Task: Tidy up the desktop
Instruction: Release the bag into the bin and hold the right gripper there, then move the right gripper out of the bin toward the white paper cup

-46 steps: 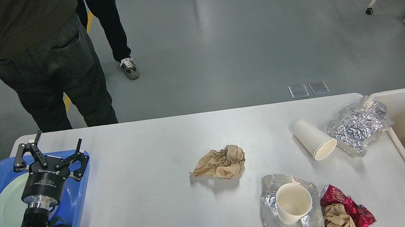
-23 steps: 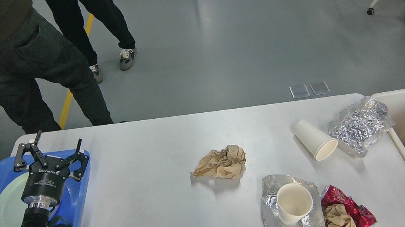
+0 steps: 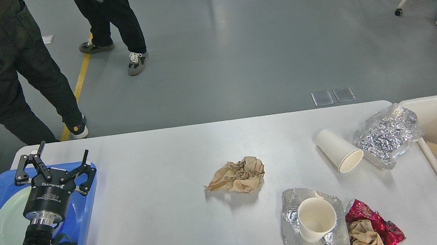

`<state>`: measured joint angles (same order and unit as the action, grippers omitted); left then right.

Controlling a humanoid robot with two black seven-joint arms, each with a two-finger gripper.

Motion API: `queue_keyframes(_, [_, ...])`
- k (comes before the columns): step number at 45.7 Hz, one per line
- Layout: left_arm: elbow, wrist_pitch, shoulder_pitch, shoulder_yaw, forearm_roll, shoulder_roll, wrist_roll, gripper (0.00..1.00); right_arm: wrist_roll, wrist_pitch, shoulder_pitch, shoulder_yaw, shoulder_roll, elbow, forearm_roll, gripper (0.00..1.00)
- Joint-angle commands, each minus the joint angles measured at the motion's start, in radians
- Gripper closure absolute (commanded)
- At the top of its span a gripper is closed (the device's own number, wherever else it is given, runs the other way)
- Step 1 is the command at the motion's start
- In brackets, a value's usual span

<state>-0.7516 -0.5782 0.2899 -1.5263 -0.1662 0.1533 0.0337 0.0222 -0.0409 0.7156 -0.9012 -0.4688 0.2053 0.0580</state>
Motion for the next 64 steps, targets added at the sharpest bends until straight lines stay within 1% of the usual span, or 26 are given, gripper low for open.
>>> queue_keyframes(1, [0.000,0.000,0.000,0.000,0.001,0.000,0.000,0.03,0.070,-0.125,0.252,-0.056,-0.063,0.216,-0.065,0.00])
queue_keyframes(7, [0.000,0.000,0.000,0.000,0.001,0.000,0.000,0.03,0.143,-0.209,0.557,-0.189,-0.080,0.483,-0.116,0.00])
queue_keyframes(11, [0.000,0.000,0.000,0.000,0.001,0.000,0.000,0.03,0.159,-0.281,0.763,-0.298,-0.059,0.629,-0.115,0.00])
queue_keyframes(15, [0.000,0.000,0.000,0.000,0.001,0.000,0.000,0.03,0.159,-0.372,0.925,-0.376,0.022,0.706,-0.113,0.00])
queue_keyframes(17, [0.000,0.000,0.000,0.000,0.001,0.000,0.000,0.03,0.159,-0.436,0.988,-0.409,0.070,0.727,-0.113,0.00])
queue_keyframes(21, [0.000,0.000,0.000,0.000,0.001,0.000,0.000,0.03,0.159,-0.614,1.117,-0.421,0.133,0.781,-0.110,0.00])
queue_keyframes(22, [0.000,0.001,0.000,0.000,0.001,0.000,0.000,0.03,0.159,-0.654,1.149,-0.420,0.139,0.804,-0.110,0.00])
queue_keyframes(23, [0.000,0.000,0.000,0.000,0.001,0.000,0.000,0.03,0.159,-0.712,1.229,-0.416,0.145,0.865,-0.110,0.00])
queue_keyframes(34, [0.001,0.001,0.000,0.000,0.001,0.000,0.000,0.03,0.160,-0.718,1.554,-0.407,0.141,1.262,-0.110,0.00])
queue_keyframes(39, [0.000,0.001,0.000,0.000,0.001,0.000,0.000,0.03,0.159,-0.715,1.714,-0.416,0.124,1.426,-0.101,0.00])
queue_keyframes(42, [0.000,0.001,0.000,0.000,0.001,0.000,0.000,0.03,0.157,-0.714,1.780,-0.420,0.125,1.502,-0.089,0.00])
queue_keyframes(46, [0.000,0.001,0.000,-0.002,0.001,0.002,0.000,0.03,0.156,-0.723,1.844,-0.412,0.133,1.540,-0.060,0.00])
queue_keyframes(51, [0.000,0.000,0.000,0.000,0.001,0.000,0.000,0.03,0.154,-0.720,1.854,-0.404,0.151,1.540,-0.032,0.00])
queue_keyframes(59, [0.000,0.001,0.000,0.000,0.001,0.000,0.000,0.03,0.156,-0.706,1.814,-0.393,0.150,1.531,-0.027,0.00])
queue_keyframes(64, [0.000,0.000,0.000,0.000,0.001,0.000,0.000,0.03,0.156,-0.674,1.768,-0.380,0.153,1.519,-0.010,0.00])
